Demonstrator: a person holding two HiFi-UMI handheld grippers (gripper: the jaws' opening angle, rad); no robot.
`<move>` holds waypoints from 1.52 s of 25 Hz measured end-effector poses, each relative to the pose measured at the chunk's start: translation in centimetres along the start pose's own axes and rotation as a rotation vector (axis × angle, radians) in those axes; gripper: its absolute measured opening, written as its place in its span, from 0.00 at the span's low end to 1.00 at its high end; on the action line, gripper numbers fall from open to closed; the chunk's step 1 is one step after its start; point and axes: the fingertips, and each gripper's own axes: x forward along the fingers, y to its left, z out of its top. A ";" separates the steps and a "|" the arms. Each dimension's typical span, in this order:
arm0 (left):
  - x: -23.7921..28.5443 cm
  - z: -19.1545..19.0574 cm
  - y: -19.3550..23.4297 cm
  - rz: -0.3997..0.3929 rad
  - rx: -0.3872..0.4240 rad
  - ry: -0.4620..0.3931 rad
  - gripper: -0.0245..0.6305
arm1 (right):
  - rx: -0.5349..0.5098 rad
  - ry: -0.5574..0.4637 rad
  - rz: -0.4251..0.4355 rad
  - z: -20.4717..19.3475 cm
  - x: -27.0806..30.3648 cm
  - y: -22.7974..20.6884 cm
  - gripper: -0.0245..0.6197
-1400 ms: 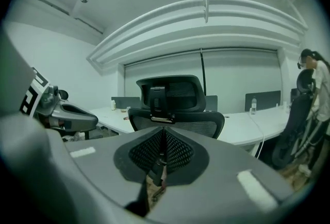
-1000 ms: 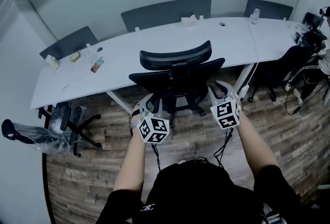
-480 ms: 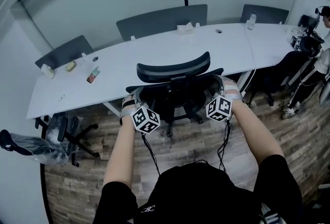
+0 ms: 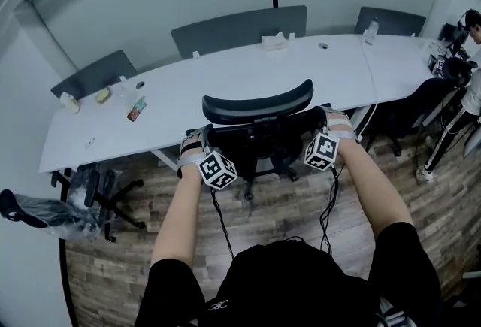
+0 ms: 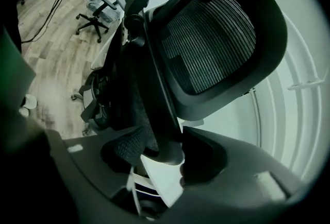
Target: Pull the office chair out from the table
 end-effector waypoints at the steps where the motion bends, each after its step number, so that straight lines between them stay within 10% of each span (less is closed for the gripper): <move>1: 0.2 0.0 0.1 0.009 0.017 0.005 0.38 | -0.012 0.011 -0.012 -0.1 0.1 0.0 0.34; 38: -10.7 2.6 -6.9 -0.034 0.080 -0.061 0.33 | 0.042 0.041 0.061 -4.2 -9.1 2.9 0.28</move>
